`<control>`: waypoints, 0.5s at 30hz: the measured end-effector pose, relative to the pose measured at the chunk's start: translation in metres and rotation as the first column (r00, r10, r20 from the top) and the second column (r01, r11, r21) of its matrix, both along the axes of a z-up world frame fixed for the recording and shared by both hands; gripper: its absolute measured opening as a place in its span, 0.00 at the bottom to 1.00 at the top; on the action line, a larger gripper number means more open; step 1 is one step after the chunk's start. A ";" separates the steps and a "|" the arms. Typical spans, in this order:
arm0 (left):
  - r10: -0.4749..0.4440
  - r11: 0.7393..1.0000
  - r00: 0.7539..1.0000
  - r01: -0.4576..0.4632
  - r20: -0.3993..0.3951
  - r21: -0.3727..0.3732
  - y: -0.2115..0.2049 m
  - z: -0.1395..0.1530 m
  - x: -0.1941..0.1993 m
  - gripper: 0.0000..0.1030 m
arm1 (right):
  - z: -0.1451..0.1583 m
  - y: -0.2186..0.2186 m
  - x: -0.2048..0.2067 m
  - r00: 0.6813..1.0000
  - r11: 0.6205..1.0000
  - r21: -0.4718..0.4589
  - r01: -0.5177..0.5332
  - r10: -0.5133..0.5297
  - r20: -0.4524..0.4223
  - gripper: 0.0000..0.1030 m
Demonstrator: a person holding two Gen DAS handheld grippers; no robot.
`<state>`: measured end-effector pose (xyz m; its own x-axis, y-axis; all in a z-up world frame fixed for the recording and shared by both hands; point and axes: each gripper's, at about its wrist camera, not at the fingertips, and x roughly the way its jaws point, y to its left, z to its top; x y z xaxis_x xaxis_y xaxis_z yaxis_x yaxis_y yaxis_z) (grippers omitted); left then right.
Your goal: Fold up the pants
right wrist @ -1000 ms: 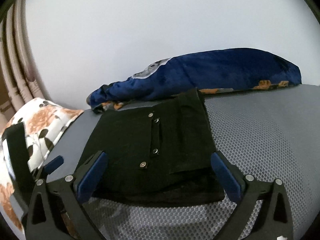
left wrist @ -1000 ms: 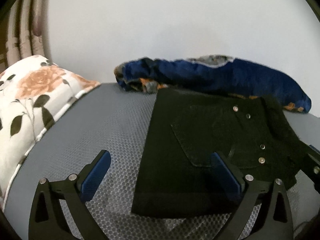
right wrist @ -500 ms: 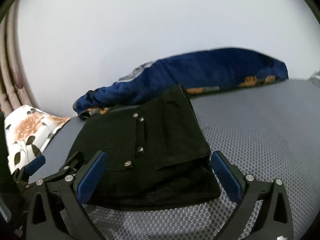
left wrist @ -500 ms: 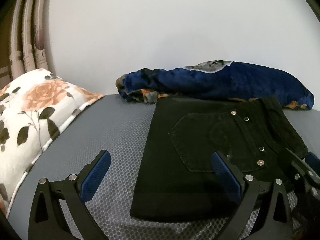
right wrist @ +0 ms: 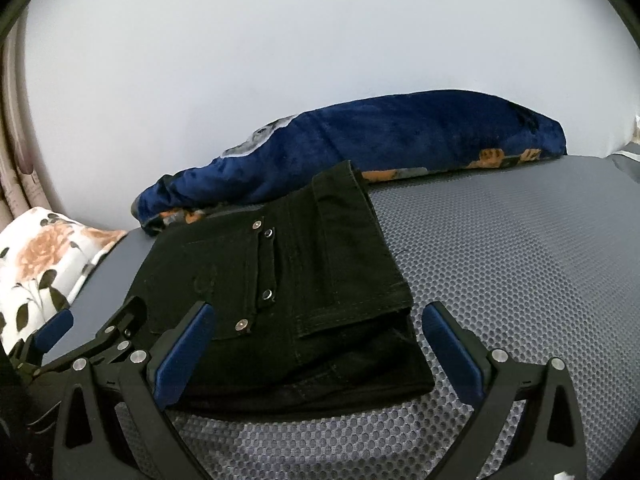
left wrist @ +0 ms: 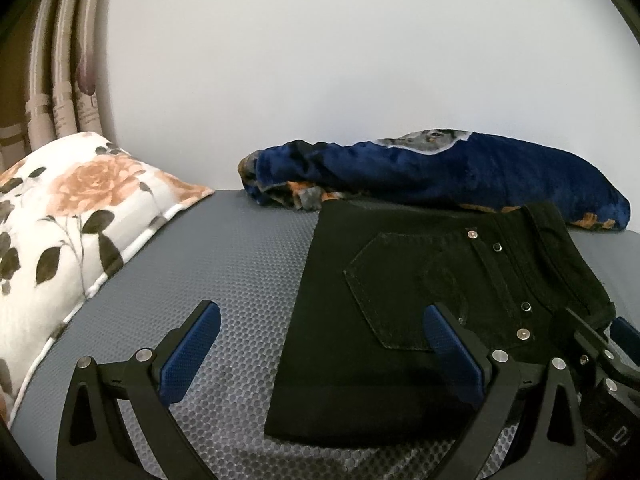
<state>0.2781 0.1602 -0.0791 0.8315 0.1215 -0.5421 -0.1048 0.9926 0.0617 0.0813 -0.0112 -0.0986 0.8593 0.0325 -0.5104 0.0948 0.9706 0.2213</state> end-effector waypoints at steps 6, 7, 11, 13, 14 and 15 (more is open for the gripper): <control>0.007 1.000 1.000 -0.007 0.003 -0.002 0.000 0.001 -0.001 0.98 | 0.001 0.002 -0.001 1.000 1.000 -0.018 0.000 0.000 0.012 1.00; 0.007 1.000 1.000 -0.007 0.004 -0.001 0.000 0.001 -0.001 0.98 | 0.002 0.002 -0.001 1.000 1.000 -0.018 0.000 0.000 0.013 1.00; 0.014 1.000 1.000 -0.014 0.012 0.004 0.000 0.002 -0.002 0.98 | 0.002 0.002 -0.002 1.000 1.000 -0.021 0.000 0.000 0.017 1.00; 0.018 1.000 1.000 -0.018 0.016 0.006 0.001 0.003 -0.002 0.98 | 0.002 0.003 -0.002 1.000 1.000 -0.025 -0.001 0.001 0.018 1.00; 0.020 1.000 1.000 -0.020 0.018 0.006 0.001 0.003 -0.002 0.98 | 0.003 0.004 -0.002 1.000 1.000 -0.028 -0.002 0.002 0.020 1.00; 0.025 1.000 0.999 -0.025 0.021 0.007 0.001 0.004 -0.003 0.98 | 0.003 0.004 -0.003 1.000 1.000 -0.030 -0.003 0.003 0.022 1.00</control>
